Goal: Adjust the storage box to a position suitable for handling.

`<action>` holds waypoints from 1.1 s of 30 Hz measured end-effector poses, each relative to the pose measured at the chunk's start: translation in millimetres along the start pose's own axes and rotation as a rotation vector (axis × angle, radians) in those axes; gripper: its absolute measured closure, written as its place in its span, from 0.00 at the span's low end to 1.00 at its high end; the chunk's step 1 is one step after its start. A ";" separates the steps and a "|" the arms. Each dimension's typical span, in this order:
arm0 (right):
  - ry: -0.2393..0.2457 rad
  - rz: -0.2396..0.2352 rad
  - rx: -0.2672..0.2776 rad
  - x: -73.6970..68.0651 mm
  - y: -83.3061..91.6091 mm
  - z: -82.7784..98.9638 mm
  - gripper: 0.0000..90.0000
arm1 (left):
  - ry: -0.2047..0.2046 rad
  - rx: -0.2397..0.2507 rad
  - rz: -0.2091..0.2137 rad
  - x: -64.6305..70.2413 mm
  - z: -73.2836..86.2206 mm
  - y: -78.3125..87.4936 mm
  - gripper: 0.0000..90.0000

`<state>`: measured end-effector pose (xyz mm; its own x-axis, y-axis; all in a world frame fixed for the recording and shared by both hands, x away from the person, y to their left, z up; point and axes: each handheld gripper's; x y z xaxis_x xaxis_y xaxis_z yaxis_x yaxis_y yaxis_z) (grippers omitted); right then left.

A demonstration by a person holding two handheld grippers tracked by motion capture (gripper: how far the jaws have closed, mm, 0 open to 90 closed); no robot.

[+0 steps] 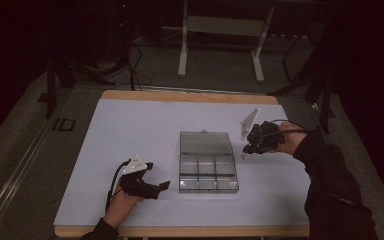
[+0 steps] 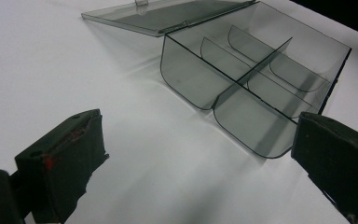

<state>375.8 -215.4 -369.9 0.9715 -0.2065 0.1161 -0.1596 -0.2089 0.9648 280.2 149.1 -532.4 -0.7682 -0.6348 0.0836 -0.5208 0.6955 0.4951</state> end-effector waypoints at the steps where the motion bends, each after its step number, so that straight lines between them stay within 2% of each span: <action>1: 0.011 -0.004 0.005 -0.9 -2.2 -5.5 0.98 | 0.001 0.000 -0.002 0.0 0.2 0.1 0.04; 9: 0.046 -0.018 0.001 -4.1 -13.4 -22.4 0.98 | 0.002 0.012 -0.006 -1.4 1.2 2.6 0.04; 16: 0.056 -0.039 0.004 -2.3 -28.6 -28.1 0.98 | -0.004 0.014 -0.005 -0.8 2.3 3.2 0.04; 24: 0.043 -0.069 -0.014 1.4 -58.1 -24.6 0.98 | -0.008 0.010 -0.008 0.4 2.8 1.9 0.04; 33: 0.042 -0.105 -0.073 0.9 -94.4 -22.9 0.98 | -0.011 0.013 -0.006 0.3 3.2 2.6 0.04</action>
<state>395.7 -174.0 -455.5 0.9890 -0.1464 0.0218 -0.0450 -0.1571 0.9866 277.4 151.8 -533.8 -0.7688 -0.6355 0.0708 -0.5305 0.6957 0.4843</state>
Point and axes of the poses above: each handheld gripper's, and its own axes: y roughly backward along the jaws, z roughly out of its underside, x roughly to its right, and after that the axes turned 8 degrees about -y, right-handed
